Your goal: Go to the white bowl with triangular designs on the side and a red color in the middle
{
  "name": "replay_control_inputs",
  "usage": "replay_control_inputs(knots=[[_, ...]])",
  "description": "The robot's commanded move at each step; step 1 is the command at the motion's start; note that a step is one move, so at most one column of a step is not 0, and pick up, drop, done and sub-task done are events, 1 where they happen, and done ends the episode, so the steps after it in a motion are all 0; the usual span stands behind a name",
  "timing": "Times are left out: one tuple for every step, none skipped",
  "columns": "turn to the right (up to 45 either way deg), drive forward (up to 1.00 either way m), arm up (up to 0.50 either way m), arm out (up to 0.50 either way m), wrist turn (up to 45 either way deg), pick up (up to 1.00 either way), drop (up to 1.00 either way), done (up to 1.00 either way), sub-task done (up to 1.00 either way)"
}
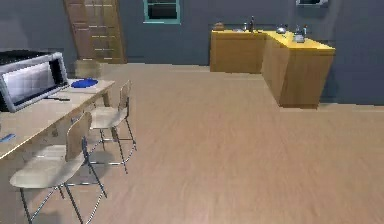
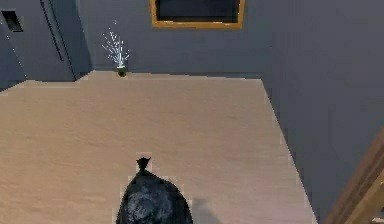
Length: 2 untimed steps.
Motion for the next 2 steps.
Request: replay_control_inputs(knots=[[0.0, 1.0, 0.0, 0.0, 0.0, 0.0, 0.0, 0.0, 0.0], [0.0, 1.0, 0.0, 0.0, 0.0, 0.0, 0.0, 0.0, 0.0]])
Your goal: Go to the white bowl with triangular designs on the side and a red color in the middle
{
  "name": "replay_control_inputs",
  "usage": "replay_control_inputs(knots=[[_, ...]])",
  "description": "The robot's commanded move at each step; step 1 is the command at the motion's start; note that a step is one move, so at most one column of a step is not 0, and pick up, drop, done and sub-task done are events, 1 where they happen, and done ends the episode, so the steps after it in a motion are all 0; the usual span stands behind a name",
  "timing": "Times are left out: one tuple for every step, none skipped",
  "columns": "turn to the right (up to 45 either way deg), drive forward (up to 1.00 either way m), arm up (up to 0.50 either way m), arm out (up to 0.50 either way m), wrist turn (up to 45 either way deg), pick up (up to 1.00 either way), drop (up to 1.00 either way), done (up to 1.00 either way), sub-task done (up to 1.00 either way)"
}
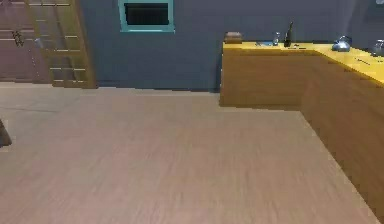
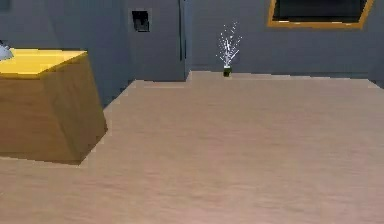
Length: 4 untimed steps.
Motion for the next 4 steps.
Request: replay_control_inputs(knots=[[-33.0, 0.0, 0.0, 0.0, 0.0, 0.0, 0.0, 0.0, 0.0], [0.0, 1.0, 0.0, 0.0, 0.0, 0.0, 0.0, 0.0, 0.0], [0.0, 1.0, 0.0, 0.0, 0.0, 0.0, 0.0, 0.0, 0.0], [0.0, 0.7, 0.0, 0.0, 0.0, 0.0, 0.0, 0.0, 0.0]])
